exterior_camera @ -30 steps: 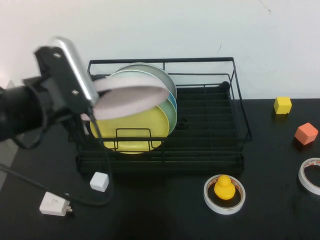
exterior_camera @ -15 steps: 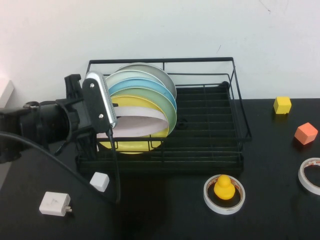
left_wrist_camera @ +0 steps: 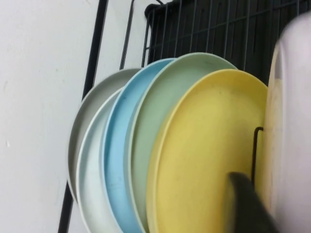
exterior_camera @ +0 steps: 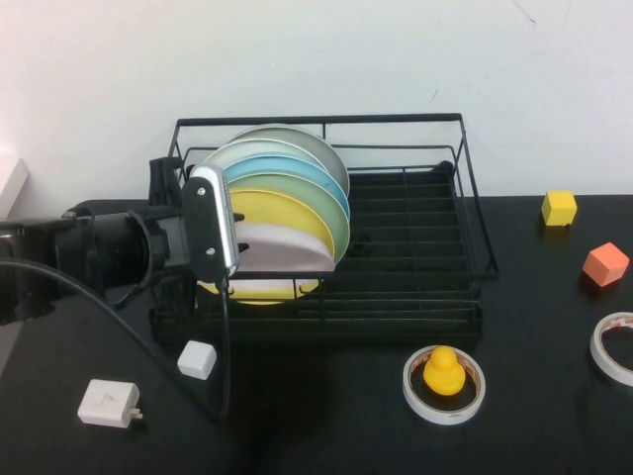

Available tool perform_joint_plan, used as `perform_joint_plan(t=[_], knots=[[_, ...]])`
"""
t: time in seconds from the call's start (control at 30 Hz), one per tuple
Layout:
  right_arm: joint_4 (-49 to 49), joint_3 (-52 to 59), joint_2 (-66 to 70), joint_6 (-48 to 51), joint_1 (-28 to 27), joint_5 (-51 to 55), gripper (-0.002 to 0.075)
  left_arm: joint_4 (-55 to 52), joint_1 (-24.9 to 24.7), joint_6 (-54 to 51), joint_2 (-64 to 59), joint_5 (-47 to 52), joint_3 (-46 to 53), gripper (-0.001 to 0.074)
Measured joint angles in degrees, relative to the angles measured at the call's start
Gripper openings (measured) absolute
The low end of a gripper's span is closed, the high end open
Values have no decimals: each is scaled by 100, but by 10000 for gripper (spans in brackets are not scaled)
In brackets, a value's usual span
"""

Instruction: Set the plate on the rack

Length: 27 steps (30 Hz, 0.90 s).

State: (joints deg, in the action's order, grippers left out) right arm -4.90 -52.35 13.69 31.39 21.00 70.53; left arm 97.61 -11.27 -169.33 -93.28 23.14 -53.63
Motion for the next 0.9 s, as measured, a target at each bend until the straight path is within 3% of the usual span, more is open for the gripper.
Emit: perform_joint_plan(t=[0.13, 0.2, 0.3, 0.47, 0.57, 0.63, 0.7, 0.9], knots=[[-23, 0, 0, -22, 0, 0, 1, 0, 0, 167, 0, 8, -23, 421], [-44, 0, 0, -39, 0, 0, 1, 0, 0, 228, 0, 18, -23, 475], [-44, 0, 0, -63, 0, 0, 1, 0, 0, 273, 0, 22, -26, 489], [-44, 0, 0, -129, 0, 0, 1, 0, 0, 370, 288, 22, -26, 372], [-44, 0, 0, -152, 0, 0, 1, 0, 0, 851, 712, -75, -26, 230], [-44, 0, 0, -152, 0, -66, 1, 0, 0, 1795, 1082, -145, -26, 113], [-52, 0, 0, -153, 0, -327, 1, 0, 0, 2821, 1448, -191, -26, 48], [-52, 530, 0, -165, 0, -1918, 1, 0, 0, 6206, 2526, -251, -26, 6]])
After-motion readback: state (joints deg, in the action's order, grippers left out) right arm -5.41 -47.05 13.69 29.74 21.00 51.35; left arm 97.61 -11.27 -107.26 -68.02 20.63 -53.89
